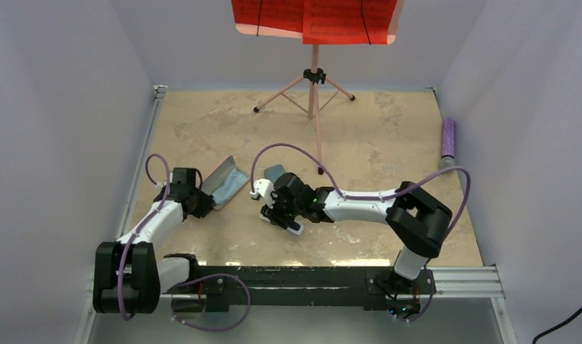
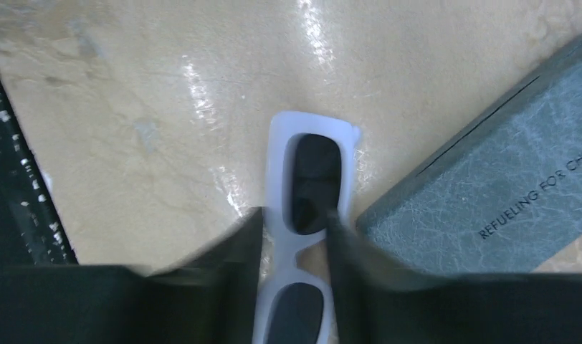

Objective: Organize the sunglasses

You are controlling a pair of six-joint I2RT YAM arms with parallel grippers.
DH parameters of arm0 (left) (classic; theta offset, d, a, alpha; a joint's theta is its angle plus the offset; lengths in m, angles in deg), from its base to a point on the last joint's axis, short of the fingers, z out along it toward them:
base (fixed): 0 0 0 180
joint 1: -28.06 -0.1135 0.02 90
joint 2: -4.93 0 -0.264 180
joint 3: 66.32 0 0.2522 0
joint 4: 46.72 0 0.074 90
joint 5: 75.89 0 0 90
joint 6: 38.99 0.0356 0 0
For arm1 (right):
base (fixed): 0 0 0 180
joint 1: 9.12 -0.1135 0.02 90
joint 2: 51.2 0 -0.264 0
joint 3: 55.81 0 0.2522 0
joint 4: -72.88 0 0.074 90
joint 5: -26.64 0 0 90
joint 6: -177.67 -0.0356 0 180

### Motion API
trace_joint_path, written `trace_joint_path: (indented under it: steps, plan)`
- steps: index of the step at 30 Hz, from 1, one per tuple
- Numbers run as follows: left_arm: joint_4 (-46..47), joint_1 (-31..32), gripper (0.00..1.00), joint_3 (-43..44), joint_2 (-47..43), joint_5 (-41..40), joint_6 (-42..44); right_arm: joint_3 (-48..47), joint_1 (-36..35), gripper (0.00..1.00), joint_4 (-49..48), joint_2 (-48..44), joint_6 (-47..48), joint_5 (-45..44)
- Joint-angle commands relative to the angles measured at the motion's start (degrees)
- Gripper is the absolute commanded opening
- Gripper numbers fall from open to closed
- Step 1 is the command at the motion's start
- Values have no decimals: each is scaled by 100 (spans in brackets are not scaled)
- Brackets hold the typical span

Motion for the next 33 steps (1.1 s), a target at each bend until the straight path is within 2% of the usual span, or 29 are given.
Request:
trace_joint_path:
  steps: [1, 4, 8, 13, 19, 22, 26, 31, 33]
  plan:
    - [-21, -29, 18, 31, 191, -77, 17, 276, -15, 9, -528, -745, -491, 115]
    - [2, -29, 0, 127, 270, 20, 208, 435, -16, 7, -639, -1166, -622, 94]
    - [31, -25, 0, 196, 297, 255, 477, 585, -16, 4, -676, -1736, -967, 20]
    - [19, 127, 0, 165, -84, 640, 779, 878, -8, 3, -762, -2446, -1326, -240]
    - [-475, 919, 0, 191, -306, 451, 754, 988, -11, 2, -389, -3277, -1498, -601]
    - [-706, 1223, 0, 183, -288, 451, 670, 1080, -6, 3, -180, -3601, -1269, -445]
    - [-735, 1227, 0, 40, -528, 379, 582, 1148, -6, 20, 318, -3386, -96, 566]
    - [-1029, 1227, 0, 149, -512, 113, 581, 474, -6, 52, 776, -2101, 1152, 993]
    - [-1116, 1227, 0, 160, -522, 20, 544, 50, -6, 56, 943, -1483, 1432, 1078]
